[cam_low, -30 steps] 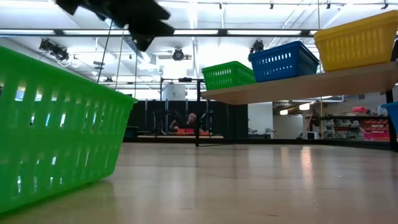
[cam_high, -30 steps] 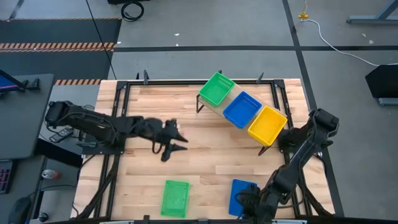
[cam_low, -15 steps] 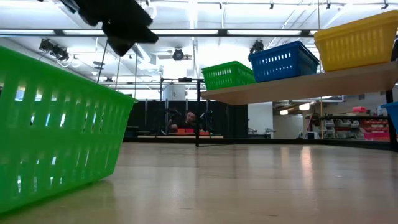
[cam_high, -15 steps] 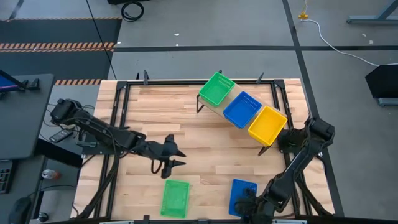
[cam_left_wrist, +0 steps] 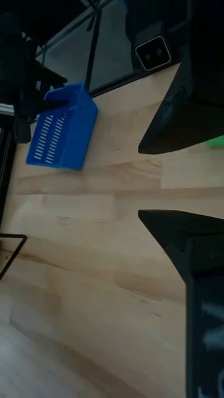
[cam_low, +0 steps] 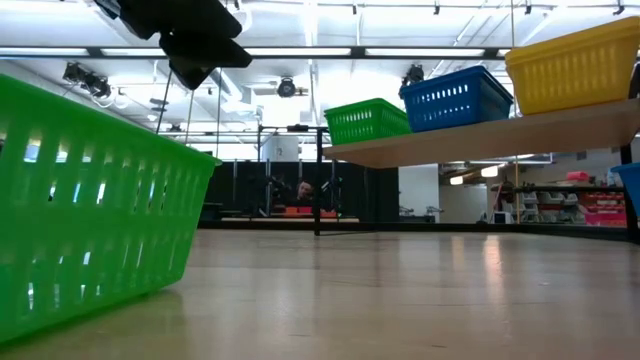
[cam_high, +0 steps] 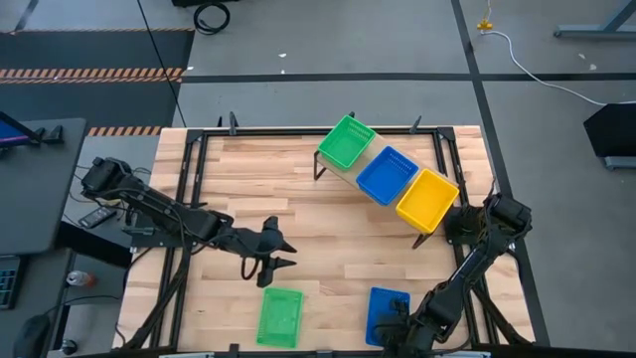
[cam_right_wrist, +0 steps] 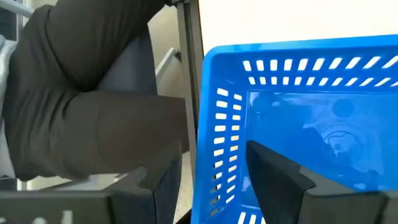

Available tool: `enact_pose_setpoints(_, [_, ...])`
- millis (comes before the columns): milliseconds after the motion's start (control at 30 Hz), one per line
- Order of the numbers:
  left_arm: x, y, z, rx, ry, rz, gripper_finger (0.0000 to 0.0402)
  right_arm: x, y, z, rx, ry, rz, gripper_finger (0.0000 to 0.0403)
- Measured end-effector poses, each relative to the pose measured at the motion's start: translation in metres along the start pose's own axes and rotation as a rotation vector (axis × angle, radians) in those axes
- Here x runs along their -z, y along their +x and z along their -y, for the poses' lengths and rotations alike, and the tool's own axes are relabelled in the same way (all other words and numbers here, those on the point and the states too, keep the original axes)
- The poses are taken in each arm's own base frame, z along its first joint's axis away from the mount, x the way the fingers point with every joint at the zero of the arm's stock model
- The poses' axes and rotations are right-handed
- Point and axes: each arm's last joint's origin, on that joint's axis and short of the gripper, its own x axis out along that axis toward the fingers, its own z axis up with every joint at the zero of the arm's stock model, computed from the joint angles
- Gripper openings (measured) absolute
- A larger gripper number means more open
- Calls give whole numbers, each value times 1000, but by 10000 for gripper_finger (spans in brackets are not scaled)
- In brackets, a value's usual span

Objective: Stack baskets on shelf by color
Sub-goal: Stack the blue bin on top of the blue bins on the shelf

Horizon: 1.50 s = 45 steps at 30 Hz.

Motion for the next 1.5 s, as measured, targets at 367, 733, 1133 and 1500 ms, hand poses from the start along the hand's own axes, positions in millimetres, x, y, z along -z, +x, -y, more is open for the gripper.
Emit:
enact_pose_setpoints(367, [0,0,0,0,1,0,162,5,-1,12,138,61,-26,171])
enact_pose_setpoints(733, [0,0,0,0,3,-2,162,7,-3,25,284,38,-19,92])
enact_pose_setpoints(1133, [0,0,-1,-2,-17,-3,162,-33,0,47,416,-233,114,28])
enact_pose_setpoints(1500, [-13,-14,-7,-2,-40,58,160,-129,-51,42,510,-386,144,12])
